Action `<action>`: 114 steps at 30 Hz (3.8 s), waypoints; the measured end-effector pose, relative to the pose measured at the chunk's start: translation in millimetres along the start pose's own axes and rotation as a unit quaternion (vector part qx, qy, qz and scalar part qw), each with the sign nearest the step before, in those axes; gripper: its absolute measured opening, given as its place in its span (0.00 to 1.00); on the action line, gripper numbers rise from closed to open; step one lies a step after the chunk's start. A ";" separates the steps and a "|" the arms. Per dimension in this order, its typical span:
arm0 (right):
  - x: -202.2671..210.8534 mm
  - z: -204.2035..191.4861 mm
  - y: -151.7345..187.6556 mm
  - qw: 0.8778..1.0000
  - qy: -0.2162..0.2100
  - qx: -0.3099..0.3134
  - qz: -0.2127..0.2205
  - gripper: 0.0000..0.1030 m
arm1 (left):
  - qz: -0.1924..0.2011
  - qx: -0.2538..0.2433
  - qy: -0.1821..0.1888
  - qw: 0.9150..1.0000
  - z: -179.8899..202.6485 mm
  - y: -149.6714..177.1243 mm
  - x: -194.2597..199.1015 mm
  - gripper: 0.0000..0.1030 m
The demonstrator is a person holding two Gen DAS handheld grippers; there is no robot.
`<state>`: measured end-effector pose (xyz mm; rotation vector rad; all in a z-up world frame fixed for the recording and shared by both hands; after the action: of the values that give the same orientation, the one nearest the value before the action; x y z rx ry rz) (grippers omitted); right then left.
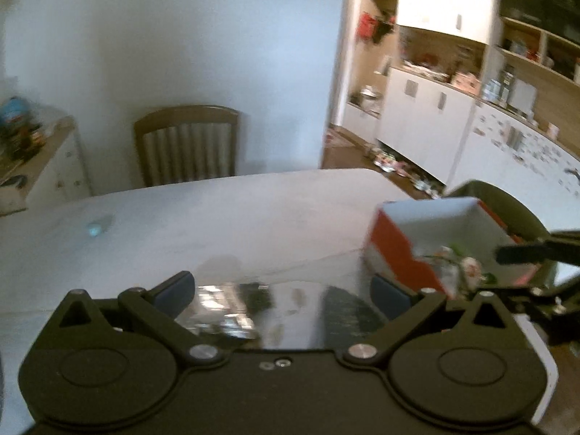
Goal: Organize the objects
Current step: 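Move both tools back toward the remaining items on the table, then grasp the light-blue egg with the left tool while the right tool grasps the white tooth plush, then carry the blue egg and tooth plush over the red shoebox with both tools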
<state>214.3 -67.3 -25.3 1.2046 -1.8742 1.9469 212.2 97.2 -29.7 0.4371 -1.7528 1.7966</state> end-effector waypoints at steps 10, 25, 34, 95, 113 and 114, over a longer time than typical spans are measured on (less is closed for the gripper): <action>-34.4 -54.0 1.0 1.000 0.006 0.013 -0.024 0.82 | 0.012 0.031 -0.081 0.996 -109.5 -4.4 -9.3 1.00; -94.3 -125.2 15.8 0.992 -0.020 0.068 -0.102 0.82 | 0.008 0.045 -0.150 0.988 -248.0 -36.2 -90.9 1.00; -146.1 -134.6 33.9 0.984 -0.011 0.094 -0.151 0.82 | -0.017 0.035 -0.159 0.986 -273.0 -39.4 -175.8 1.00; -204.1 -149.7 58.5 0.977 -0.051 0.125 -0.165 0.45 | -0.025 0.109 -0.121 0.986 -276.8 -25.8 -201.1 0.31; -117.6 -118.2 33.9 0.992 -0.037 0.070 -0.101 0.45 | -0.008 0.106 -0.071 0.992 -173.4 -30.7 -74.8 0.31; -112.4 -115.2 33.2 0.992 -0.036 0.068 -0.097 0.45 | -0.010 0.101 -0.068 0.992 -165.0 -29.8 -69.3 0.31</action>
<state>219.0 74.4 -108.6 1.4547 -1.6076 1.9749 311.1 246.0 -61.4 0.6727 -1.6543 1.9796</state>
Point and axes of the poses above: each gripper's, at about its wrist camera, not at the fingertips, and x roughly against the way its jaws point, z to its right, y to its underside, the point moved 4 cm from there along -x, roughly the way its jaws point, and after that the axes turned 1 degree about y, right-handed, at the moved point
